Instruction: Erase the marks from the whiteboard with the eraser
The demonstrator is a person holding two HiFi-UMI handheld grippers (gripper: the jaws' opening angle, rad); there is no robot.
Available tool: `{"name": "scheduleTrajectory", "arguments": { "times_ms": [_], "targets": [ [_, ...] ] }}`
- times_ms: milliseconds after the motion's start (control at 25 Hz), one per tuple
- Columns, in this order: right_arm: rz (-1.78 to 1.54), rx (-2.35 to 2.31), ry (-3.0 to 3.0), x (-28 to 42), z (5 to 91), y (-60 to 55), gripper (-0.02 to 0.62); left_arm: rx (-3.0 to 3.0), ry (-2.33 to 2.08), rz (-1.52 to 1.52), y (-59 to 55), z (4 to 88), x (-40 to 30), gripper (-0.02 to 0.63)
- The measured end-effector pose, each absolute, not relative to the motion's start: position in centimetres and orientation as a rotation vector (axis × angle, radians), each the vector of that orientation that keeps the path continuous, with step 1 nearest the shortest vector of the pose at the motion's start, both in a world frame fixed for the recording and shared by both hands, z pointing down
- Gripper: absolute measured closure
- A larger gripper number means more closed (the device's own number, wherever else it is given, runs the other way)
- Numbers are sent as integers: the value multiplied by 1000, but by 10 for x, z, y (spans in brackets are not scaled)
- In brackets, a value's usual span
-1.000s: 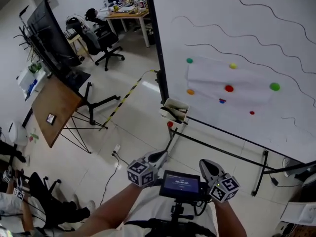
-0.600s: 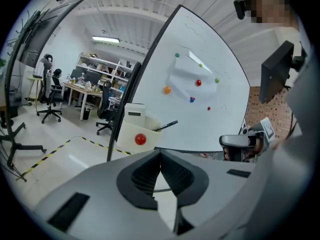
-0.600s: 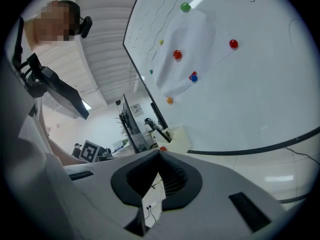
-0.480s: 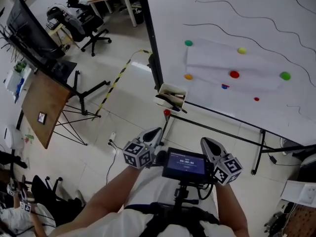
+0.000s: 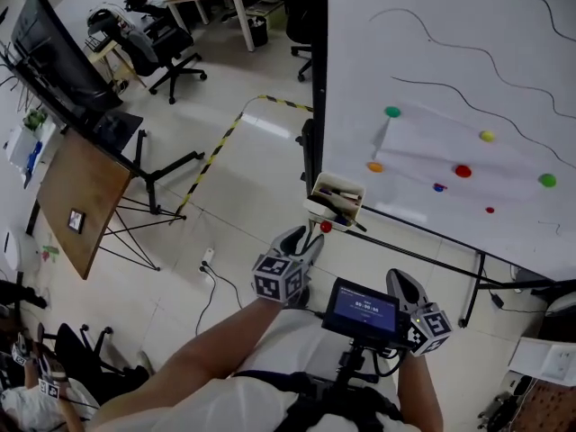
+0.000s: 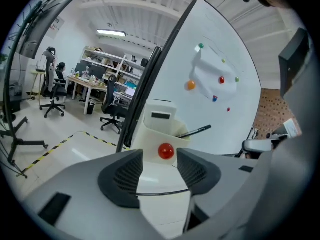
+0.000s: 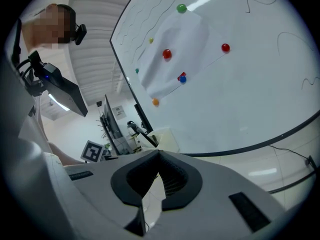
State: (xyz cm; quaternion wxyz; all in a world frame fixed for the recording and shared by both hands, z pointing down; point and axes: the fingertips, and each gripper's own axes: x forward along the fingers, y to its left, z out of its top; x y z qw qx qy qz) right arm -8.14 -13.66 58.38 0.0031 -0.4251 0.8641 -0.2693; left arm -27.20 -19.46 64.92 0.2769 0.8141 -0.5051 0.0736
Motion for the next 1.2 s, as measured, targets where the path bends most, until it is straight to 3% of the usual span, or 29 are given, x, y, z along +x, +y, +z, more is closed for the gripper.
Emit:
{"name": "scheduleTrajectory", "arguments": {
  "times_ms": [280,480,680,920,1200],
  "targets": [
    [-871,-1397,2655,-59,588,-140,589,2186,-1507,184,-229,632,-274,311],
    [-916,-1391,2614,-46,592,-143,589,2254,-1612,449,-234,631,-264,303],
    [-960,-1376,2587,-38,593,-142,589,2301,-1720,669,-232,621,-256,309],
    [-961,-1367,2579,-31,591,-144,589,2351,-1696,649,-244,616,-240,342],
    [-986,-1358,2585,-30,594,-145,589,2380,-1676,630,-250,622,-239,330]
  ]
}}
